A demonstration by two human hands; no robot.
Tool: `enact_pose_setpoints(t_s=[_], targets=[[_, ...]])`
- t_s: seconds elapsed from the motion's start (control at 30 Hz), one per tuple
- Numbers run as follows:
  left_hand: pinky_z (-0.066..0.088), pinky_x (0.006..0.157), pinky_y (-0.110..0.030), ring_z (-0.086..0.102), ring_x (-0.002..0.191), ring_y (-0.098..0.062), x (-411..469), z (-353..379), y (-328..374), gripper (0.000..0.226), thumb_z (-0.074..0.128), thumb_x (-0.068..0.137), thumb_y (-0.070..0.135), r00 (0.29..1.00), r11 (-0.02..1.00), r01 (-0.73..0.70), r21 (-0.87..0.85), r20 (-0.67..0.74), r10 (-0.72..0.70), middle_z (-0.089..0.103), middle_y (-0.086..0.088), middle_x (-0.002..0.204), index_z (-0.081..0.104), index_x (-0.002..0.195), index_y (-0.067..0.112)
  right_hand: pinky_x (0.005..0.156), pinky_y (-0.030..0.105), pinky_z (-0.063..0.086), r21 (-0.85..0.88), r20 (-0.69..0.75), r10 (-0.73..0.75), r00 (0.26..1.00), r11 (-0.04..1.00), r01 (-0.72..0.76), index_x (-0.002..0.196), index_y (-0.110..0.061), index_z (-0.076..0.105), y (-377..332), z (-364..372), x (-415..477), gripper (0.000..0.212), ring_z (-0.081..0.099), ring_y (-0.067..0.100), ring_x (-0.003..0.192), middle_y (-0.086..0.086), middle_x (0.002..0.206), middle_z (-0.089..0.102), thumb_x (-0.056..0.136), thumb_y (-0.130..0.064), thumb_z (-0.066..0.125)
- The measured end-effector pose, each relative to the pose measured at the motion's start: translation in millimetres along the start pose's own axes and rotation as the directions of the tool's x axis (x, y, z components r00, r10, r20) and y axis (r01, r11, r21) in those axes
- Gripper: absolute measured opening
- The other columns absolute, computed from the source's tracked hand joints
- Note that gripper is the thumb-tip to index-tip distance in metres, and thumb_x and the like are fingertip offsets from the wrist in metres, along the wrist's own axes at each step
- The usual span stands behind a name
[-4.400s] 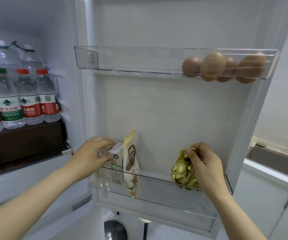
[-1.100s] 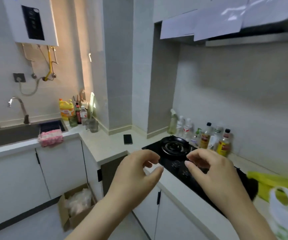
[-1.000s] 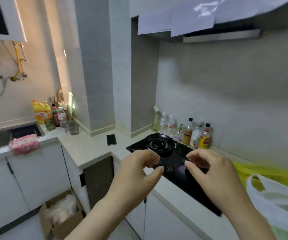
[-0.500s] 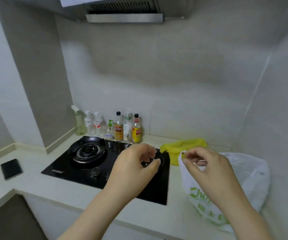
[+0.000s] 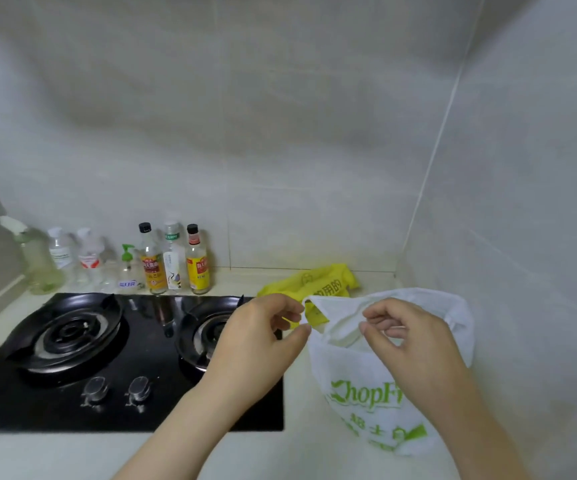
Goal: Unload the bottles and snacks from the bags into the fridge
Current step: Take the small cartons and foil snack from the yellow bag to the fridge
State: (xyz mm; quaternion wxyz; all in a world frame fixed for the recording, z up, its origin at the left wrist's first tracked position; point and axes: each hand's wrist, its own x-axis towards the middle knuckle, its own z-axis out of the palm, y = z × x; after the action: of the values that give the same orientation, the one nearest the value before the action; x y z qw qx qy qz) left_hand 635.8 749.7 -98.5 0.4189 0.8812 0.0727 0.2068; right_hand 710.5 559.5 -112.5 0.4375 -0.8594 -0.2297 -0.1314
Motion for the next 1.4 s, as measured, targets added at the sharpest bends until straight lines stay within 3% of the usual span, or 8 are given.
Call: enact_pose_setpoints(t_s=[0.3,0.57,1.0,1.2,1.4], targets=[[0.053,0.079,-0.028,0.062,0.079,-0.001,100.6,61.3,-2.6,0.013,0.069,0.079,0.027,0.999,0.999,0.027,0.026,-0.033,-0.027,0.068,0.014,0.087,0.068,0.093,0.026,0.078,0.032,0.055,0.026,0.026,-0.033,0.999,0.999,0.032,0.085,-0.022,0.07,67.7,0.6,104.8,0.012,0.064,0.006,0.079,-0.008,0.08,0.067,0.078,-0.013,0.073],[0.052,0.077,-0.027,0.062,0.078,0.0,172.6,106.7,-19.0,0.014,0.07,0.079,0.026,0.992,0.994,0.095,0.059,-0.087,-0.09,0.067,0.013,0.089,0.068,0.093,0.025,0.076,0.037,0.055,0.03,0.11,-0.051,0.993,0.998,0.048,0.083,-0.024,0.068,127.5,15.2,189.5,0.014,0.065,0.007,0.078,-0.011,0.079,0.068,0.077,-0.014,0.074],[0.053,0.077,-0.027,0.063,0.077,-0.002,260.1,131.4,-93.3,0.012,0.07,0.079,0.028,0.981,0.976,0.194,0.099,-0.011,-0.193,0.067,0.013,0.086,0.066,0.09,0.028,0.078,0.035,0.054,-0.043,0.215,0.06,0.975,0.998,-0.052,0.082,-0.025,0.068,183.3,79.3,262.5,0.01,0.065,0.006,0.08,-0.011,0.08,0.068,0.079,-0.018,0.073],[0.053,0.077,-0.027,0.064,0.077,-0.004,286.2,147.9,-139.0,0.012,0.07,0.079,0.027,0.969,0.964,0.238,0.116,0.036,-0.244,0.068,0.012,0.085,0.067,0.091,0.025,0.084,0.03,0.05,-0.143,0.31,0.051,0.949,0.99,-0.007,0.085,-0.032,0.062,208.7,115.9,282.2,0.012,0.064,0.007,0.091,-0.014,0.09,0.067,0.082,-0.023,0.07],[0.051,0.076,-0.025,0.061,0.074,0.002,295.2,169.2,-186.5,0.009,0.067,0.081,0.028,0.949,0.944,0.292,0.151,0.074,-0.305,0.067,0.013,0.085,0.067,0.09,0.027,0.085,0.025,0.044,-0.237,0.416,0.064,0.907,0.971,0.041,0.103,-0.024,0.067,235.8,149.8,294.9,0.017,0.061,0.009,0.095,-0.009,0.106,0.068,0.087,-0.028,0.065]])
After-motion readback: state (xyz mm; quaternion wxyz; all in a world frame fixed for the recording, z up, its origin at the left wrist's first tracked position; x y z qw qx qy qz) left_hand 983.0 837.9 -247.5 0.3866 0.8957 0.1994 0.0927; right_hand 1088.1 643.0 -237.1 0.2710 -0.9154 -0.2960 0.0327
